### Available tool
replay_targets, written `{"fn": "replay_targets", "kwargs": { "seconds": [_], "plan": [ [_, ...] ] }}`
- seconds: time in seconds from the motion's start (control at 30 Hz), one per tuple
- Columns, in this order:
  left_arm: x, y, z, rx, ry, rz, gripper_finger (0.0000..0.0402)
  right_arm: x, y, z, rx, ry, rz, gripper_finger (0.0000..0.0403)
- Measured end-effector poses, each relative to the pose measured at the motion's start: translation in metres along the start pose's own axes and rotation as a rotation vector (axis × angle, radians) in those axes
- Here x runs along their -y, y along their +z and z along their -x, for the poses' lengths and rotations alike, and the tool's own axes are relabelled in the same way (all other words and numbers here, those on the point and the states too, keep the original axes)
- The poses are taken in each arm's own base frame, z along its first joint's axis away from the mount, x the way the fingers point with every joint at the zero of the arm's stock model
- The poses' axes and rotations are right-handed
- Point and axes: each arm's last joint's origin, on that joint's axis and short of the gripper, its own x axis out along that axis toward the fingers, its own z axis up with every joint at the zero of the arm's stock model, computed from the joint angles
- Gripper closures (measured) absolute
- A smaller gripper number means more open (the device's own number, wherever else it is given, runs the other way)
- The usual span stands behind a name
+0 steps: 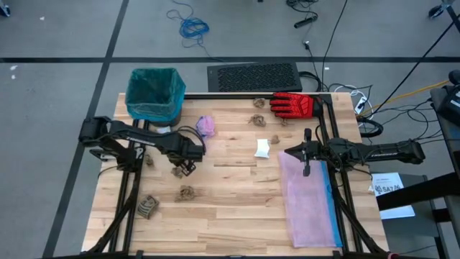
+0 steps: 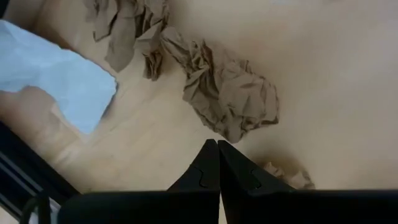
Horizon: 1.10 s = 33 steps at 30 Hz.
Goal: Place trash/remove bag and relplace
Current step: Put the brown napkin into the black trash bin
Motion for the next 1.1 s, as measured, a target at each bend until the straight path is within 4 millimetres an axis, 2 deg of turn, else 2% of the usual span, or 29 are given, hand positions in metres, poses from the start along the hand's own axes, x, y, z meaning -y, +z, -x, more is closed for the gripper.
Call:
{"fn": "replay_targets", "kwargs": {
  "seconds": [0.1,0.23,0.4,0.5,0.73,1.1],
  "plan": [
    [0.001,-0.001,0.000,-0.020,-0.023,0.001,0.0384,0.000,0.000,0.000,0.000,0.000,0.000,0.0403],
    [0.001,0.000,0.005,-0.022,-0.043,0.001,0.0345,0.000,0.000,0.000,0.000,0.000,0.000,0.0403],
    [0.006,0.008,0.019,0.045,-0.079,-0.028,0.0287,0.000,0.000,0.000,0.000,0.000,0.000,0.0403],
    [0.009,0.012,0.020,0.095,-0.082,-0.061,0.0266,0.000,0.000,0.000,0.000,0.000,0.000,0.0403],
    [0.007,0.016,0.015,0.109,-0.046,-0.050,0.0260,0.000,0.000,0.000,0.000,0.000,0.000,0.0403],
    [0.004,0.009,0.003,0.072,-0.024,-0.067,0.0260,0.000,0.000,0.000,0.000,0.001,0.000,0.0403]
  ]
}}
